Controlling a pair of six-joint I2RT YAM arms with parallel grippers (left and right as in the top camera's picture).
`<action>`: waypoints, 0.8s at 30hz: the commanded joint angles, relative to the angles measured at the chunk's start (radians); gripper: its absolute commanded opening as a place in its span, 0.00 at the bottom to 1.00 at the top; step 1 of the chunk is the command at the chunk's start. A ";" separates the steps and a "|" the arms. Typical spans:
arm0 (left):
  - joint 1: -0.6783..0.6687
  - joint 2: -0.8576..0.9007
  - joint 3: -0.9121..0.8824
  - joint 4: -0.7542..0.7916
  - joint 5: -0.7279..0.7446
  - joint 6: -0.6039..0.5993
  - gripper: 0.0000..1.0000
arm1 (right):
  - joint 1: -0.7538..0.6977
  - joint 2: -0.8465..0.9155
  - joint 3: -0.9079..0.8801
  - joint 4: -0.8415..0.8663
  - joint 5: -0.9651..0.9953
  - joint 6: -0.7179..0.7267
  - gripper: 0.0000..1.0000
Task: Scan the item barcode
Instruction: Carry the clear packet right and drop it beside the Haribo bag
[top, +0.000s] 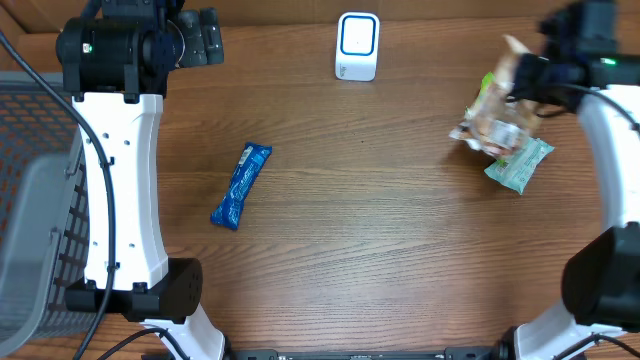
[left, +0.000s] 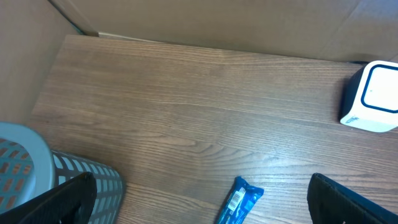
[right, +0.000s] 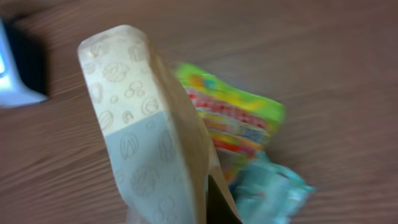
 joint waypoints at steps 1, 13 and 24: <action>-0.002 0.003 0.001 0.003 -0.010 -0.006 1.00 | -0.097 0.046 -0.043 0.021 -0.081 0.040 0.04; -0.002 0.003 0.001 0.003 -0.010 -0.006 0.99 | -0.188 0.107 -0.014 0.031 -0.457 0.042 1.00; -0.002 0.003 0.001 0.003 -0.010 -0.006 1.00 | -0.203 0.092 0.045 0.069 -0.857 0.100 1.00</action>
